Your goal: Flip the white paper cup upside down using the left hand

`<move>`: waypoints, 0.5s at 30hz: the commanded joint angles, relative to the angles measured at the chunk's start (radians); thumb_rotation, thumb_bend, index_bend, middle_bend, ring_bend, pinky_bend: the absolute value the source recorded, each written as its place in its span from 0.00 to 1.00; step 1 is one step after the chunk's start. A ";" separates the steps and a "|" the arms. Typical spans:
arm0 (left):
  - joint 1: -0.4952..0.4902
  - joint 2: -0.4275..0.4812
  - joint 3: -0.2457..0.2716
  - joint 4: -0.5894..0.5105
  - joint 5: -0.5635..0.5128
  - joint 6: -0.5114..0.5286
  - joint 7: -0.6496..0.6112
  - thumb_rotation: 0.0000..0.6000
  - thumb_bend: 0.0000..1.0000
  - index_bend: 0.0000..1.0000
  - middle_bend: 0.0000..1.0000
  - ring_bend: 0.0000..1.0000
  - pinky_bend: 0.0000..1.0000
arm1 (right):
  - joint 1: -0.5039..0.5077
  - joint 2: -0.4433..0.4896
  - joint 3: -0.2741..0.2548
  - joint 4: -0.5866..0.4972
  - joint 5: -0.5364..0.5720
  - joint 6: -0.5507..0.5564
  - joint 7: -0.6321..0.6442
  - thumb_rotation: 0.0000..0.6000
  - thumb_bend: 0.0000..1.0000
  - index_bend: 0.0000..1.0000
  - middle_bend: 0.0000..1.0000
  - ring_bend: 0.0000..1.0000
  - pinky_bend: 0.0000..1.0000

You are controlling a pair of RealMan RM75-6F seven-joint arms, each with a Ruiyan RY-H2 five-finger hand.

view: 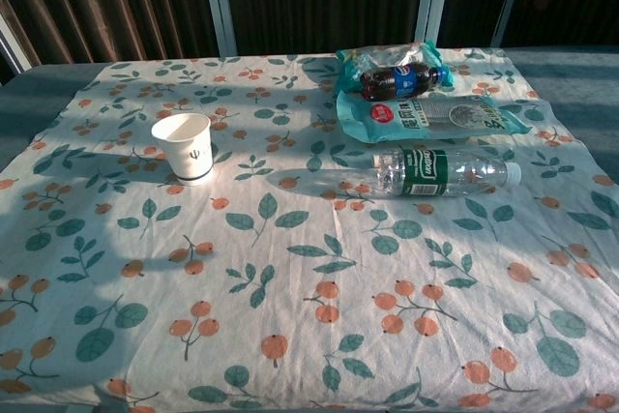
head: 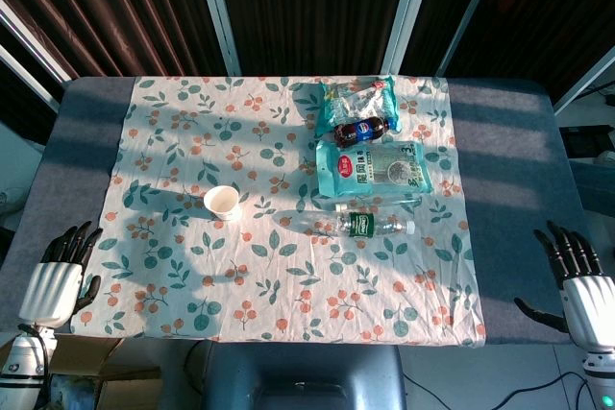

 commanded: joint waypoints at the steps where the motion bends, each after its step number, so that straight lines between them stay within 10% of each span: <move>1: 0.000 0.000 0.001 0.000 0.000 -0.001 0.002 1.00 0.44 0.09 0.00 0.00 0.16 | 0.000 0.001 0.000 0.000 -0.001 0.000 0.001 1.00 0.06 0.00 0.00 0.00 0.18; 15: -0.035 0.017 -0.011 -0.013 -0.011 -0.046 0.070 1.00 0.44 0.04 0.00 0.00 0.16 | -0.013 0.009 -0.012 0.008 -0.027 0.020 0.019 1.00 0.06 0.00 0.00 0.00 0.18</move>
